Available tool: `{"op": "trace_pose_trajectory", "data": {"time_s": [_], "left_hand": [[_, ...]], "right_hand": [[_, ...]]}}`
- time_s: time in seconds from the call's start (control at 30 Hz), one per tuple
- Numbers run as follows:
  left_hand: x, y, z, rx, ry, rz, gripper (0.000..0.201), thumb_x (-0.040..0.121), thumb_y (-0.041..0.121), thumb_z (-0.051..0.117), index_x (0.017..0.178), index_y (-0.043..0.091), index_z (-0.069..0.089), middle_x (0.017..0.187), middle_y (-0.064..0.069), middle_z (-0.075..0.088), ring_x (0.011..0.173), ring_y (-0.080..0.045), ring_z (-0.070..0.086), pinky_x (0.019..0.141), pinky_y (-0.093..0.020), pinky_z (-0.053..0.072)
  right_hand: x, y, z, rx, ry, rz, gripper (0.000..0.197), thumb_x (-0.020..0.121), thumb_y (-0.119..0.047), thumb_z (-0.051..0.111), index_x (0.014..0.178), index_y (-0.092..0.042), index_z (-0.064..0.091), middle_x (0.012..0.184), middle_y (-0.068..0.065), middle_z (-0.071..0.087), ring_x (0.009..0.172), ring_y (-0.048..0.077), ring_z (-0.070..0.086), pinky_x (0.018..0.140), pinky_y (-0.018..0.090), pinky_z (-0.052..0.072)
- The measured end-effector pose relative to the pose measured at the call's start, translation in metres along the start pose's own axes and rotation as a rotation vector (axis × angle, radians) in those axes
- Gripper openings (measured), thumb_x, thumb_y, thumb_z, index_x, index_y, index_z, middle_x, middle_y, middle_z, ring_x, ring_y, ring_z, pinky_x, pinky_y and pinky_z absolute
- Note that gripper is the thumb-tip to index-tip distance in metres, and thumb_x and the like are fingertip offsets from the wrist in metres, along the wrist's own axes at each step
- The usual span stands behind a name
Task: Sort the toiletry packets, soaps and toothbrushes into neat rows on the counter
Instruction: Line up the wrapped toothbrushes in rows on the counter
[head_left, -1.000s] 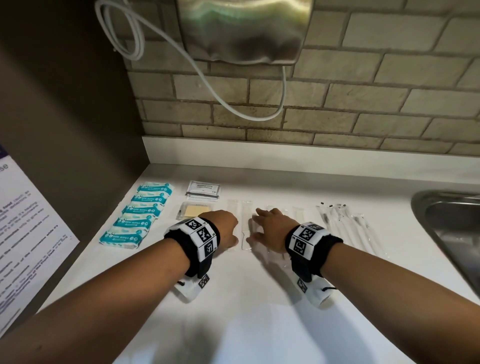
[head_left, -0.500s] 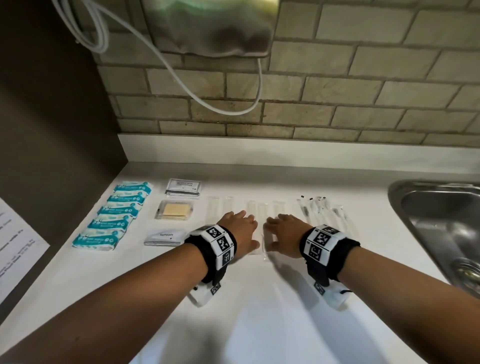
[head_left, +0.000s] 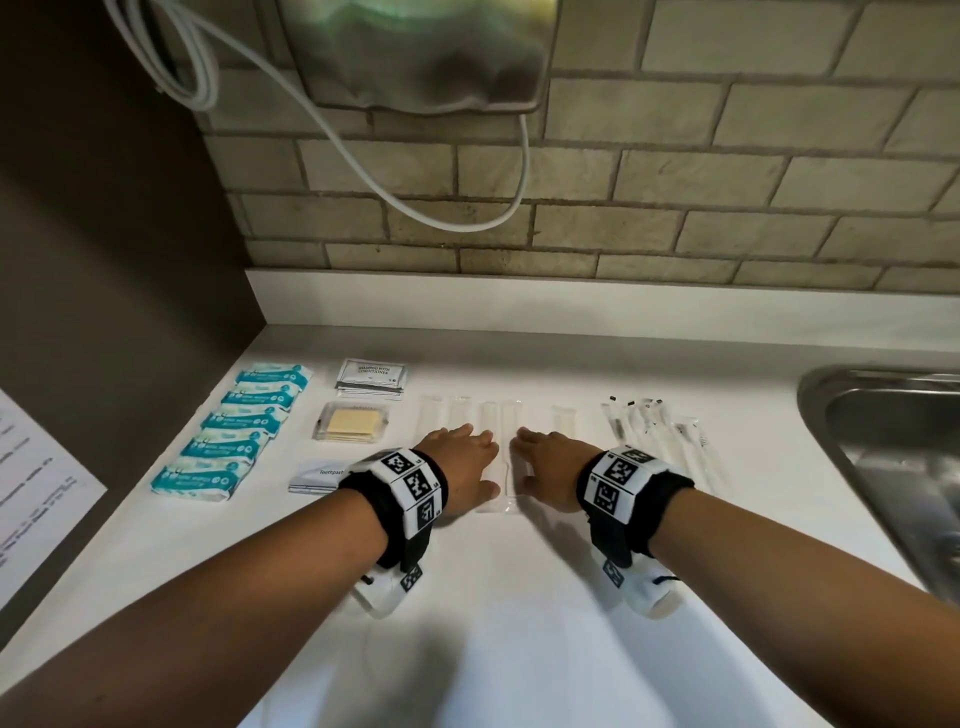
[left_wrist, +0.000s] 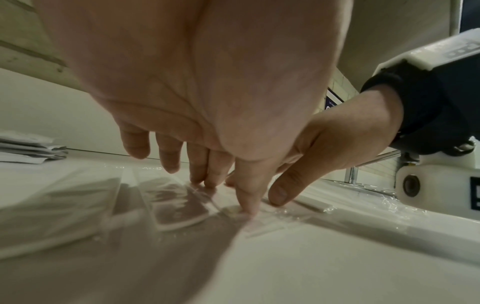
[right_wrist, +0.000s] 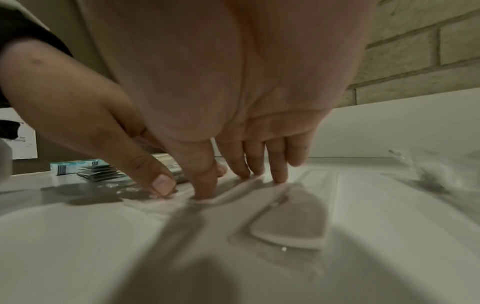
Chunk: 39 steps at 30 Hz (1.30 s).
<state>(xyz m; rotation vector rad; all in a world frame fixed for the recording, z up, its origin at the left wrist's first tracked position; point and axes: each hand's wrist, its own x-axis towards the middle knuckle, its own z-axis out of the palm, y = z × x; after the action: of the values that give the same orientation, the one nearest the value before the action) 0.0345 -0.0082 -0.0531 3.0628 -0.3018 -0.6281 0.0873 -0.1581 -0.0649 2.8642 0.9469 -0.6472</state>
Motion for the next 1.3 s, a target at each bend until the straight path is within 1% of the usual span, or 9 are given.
{"op": "trace_pose_trajectory", "data": {"time_s": [0.13,0.4,0.83,0.9,1.0,1.1,1.17,1.23,1.3], "left_hand": [[0.000,0.000,0.002,0.002,0.023,0.009,0.056,0.099,0.042,0.040,0.146,0.013,0.032,0.162,-0.002,0.014,0.150,-0.025,0.008,0.118,-0.043,0.015],[0.003,-0.003,0.006,0.000,0.003,-0.001,0.059,0.098,0.045,0.040,0.148,0.016,0.030,0.163,0.000,0.011,0.150,-0.024,0.006,0.118,-0.044,0.011],[0.005,-0.003,0.005,-0.029,-0.011,-0.009,0.062,0.097,0.045,0.042,0.150,0.016,0.027,0.163,0.001,0.011,0.150,-0.025,0.008,0.119,-0.043,0.014],[0.005,-0.003,0.004,-0.029,-0.012,-0.007,0.059,0.097,0.045,0.042,0.147,0.015,0.031,0.163,0.000,0.012,0.150,-0.025,0.008,0.118,-0.043,0.014],[0.006,-0.003,0.004,-0.018,-0.005,-0.013,0.056,0.097,0.047,0.040,0.143,0.015,0.037,0.162,0.001,0.013,0.150,-0.024,0.007,0.119,-0.046,0.008],[0.011,-0.001,0.005,-0.012,0.002,-0.019,0.063,0.097,0.050,0.037,0.150,0.019,0.028,0.163,0.002,0.012,0.150,-0.021,0.003,0.118,-0.047,0.001],[0.013,0.005,0.004,-0.017,0.015,0.001,0.065,0.097,0.051,0.036,0.152,0.019,0.023,0.163,0.002,0.011,0.150,-0.021,0.001,0.119,-0.046,-0.001],[0.013,0.013,0.003,-0.024,0.032,0.029,0.066,0.097,0.051,0.036,0.153,0.018,0.021,0.163,0.002,0.010,0.150,-0.020,0.001,0.120,-0.045,-0.002],[0.013,0.023,0.002,-0.006,0.047,0.041,0.067,0.097,0.052,0.036,0.152,0.017,0.022,0.163,0.000,0.011,0.150,-0.022,0.002,0.121,-0.045,-0.001]], "right_hand": [[0.000,0.002,0.000,0.016,0.005,0.000,0.053,0.095,-0.028,0.047,0.143,-0.012,0.036,0.156,0.005,0.028,0.132,0.032,0.044,0.104,0.047,0.042],[-0.002,0.006,-0.001,-0.007,0.012,-0.001,0.051,0.094,-0.031,0.049,0.140,-0.011,0.040,0.152,0.005,0.034,0.130,0.032,0.046,0.103,0.046,0.043],[-0.004,0.008,-0.001,0.012,-0.002,0.002,0.050,0.092,-0.030,0.050,0.138,-0.011,0.042,0.154,0.004,0.031,0.130,0.031,0.047,0.104,0.045,0.043],[-0.004,0.008,-0.002,0.014,-0.001,-0.002,0.049,0.092,-0.028,0.050,0.137,-0.009,0.043,0.151,0.006,0.034,0.129,0.032,0.048,0.103,0.045,0.043],[-0.006,0.011,-0.004,0.030,0.046,-0.004,0.047,0.092,-0.025,0.050,0.136,-0.008,0.044,0.147,0.006,0.037,0.131,0.032,0.046,0.103,0.045,0.043],[-0.010,0.017,-0.007,0.021,0.062,0.063,0.056,0.095,-0.025,0.046,0.146,-0.008,0.032,0.156,0.006,0.026,0.140,0.027,0.034,0.110,0.043,0.037],[-0.013,0.023,-0.009,-0.015,0.060,0.102,0.050,0.092,-0.026,0.050,0.139,-0.009,0.043,0.145,0.007,0.041,0.132,0.026,0.043,0.104,0.041,0.043],[-0.019,0.028,-0.009,-0.019,0.008,0.129,0.039,0.084,-0.033,0.059,0.119,-0.016,0.062,0.122,0.004,0.058,0.115,0.024,0.057,0.093,0.038,0.051],[-0.023,0.029,-0.007,-0.001,-0.041,0.108,0.034,0.082,-0.038,0.058,0.108,-0.019,0.068,0.110,0.003,0.062,0.105,0.024,0.063,0.089,0.039,0.054]]}}
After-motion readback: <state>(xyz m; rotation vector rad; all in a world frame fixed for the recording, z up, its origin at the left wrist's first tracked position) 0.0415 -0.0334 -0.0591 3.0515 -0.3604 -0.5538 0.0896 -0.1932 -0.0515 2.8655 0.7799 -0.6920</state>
